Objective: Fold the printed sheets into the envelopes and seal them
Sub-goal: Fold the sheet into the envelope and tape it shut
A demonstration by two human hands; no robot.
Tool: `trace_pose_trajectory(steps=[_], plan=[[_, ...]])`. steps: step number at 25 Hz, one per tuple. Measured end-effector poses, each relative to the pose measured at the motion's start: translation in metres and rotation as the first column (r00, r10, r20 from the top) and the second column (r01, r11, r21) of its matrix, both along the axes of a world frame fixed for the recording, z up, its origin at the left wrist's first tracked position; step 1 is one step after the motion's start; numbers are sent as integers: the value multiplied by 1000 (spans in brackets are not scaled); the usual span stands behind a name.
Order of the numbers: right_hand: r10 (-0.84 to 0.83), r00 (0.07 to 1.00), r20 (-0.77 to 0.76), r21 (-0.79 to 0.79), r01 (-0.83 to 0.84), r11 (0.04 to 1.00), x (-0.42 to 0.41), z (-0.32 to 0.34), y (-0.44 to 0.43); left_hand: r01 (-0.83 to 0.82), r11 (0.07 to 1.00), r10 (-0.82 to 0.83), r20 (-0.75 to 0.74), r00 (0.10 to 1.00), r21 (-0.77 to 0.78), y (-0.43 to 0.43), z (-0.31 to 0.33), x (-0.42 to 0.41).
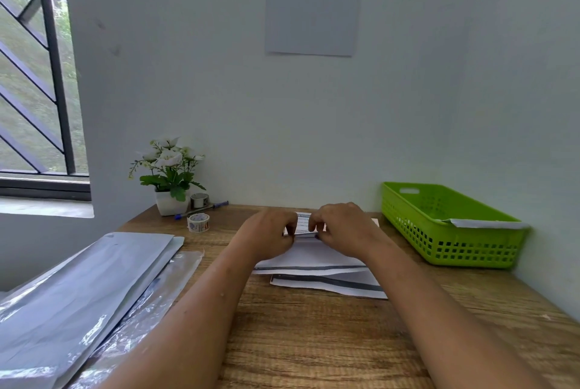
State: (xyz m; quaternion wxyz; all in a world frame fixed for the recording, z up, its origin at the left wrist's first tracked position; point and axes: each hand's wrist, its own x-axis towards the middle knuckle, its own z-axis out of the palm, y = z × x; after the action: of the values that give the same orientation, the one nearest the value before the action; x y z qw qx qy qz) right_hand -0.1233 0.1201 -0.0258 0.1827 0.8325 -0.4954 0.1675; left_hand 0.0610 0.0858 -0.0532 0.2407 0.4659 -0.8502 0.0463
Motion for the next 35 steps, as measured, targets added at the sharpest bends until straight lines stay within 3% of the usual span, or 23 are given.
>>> trace_pose_trajectory(steps=[16,19,24,35], plan=[[-46,998,39,410,26,912,5,-18,-3,-37,916,-19,135,991,400,2,-3,-8],[-47,998,44,410,25,912,12,-27,-6,-52,913,3,120,993,404,4,-5,-12],[-150,985,-83,365,170,915,20,-38,-12,-82,914,29,138,990,396,1,-9,-13],[-394,917,-59,354,388,851,3,-40,-29,-247,892,158,250,955,379,-2,-8,-17]])
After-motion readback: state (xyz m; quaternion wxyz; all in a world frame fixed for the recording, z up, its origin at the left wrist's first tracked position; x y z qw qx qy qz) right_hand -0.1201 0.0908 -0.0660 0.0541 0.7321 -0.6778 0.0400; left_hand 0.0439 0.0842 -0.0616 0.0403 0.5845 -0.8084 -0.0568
